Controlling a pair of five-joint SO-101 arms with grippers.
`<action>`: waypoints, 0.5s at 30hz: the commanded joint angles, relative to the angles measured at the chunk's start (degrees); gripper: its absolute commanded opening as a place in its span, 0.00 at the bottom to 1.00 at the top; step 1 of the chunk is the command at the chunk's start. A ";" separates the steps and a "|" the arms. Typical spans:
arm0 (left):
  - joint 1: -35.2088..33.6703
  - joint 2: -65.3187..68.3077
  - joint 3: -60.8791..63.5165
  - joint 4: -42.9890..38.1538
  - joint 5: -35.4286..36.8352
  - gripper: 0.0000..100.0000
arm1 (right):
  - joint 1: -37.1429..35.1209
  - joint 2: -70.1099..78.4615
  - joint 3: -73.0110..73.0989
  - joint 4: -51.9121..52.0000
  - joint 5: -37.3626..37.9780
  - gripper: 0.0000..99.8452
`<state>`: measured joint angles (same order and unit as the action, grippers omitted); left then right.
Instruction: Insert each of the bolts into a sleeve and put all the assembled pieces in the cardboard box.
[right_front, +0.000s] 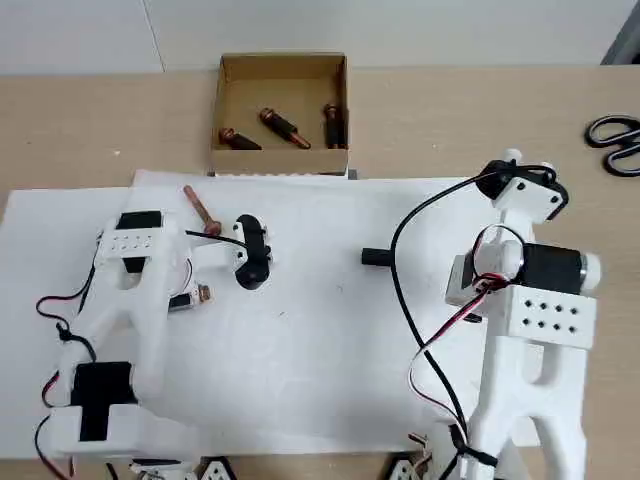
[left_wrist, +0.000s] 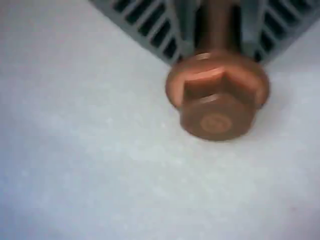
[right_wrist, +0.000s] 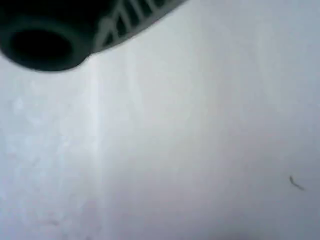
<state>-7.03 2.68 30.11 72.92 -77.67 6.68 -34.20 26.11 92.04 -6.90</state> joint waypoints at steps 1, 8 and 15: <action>0.97 0.09 -1.98 3.87 -12.92 0.01 | 0.40 -1.01 -0.35 -0.48 -0.18 0.01; 0.88 -1.05 -16.40 20.31 -7.65 0.01 | 0.04 -1.45 -0.44 -0.13 -0.18 0.01; 0.53 -12.57 -18.68 25.76 -0.53 0.01 | -0.22 -1.54 -0.79 -0.13 0.00 0.01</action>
<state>-6.33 -3.03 13.93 97.45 -77.41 6.68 -34.20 26.11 92.04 -6.90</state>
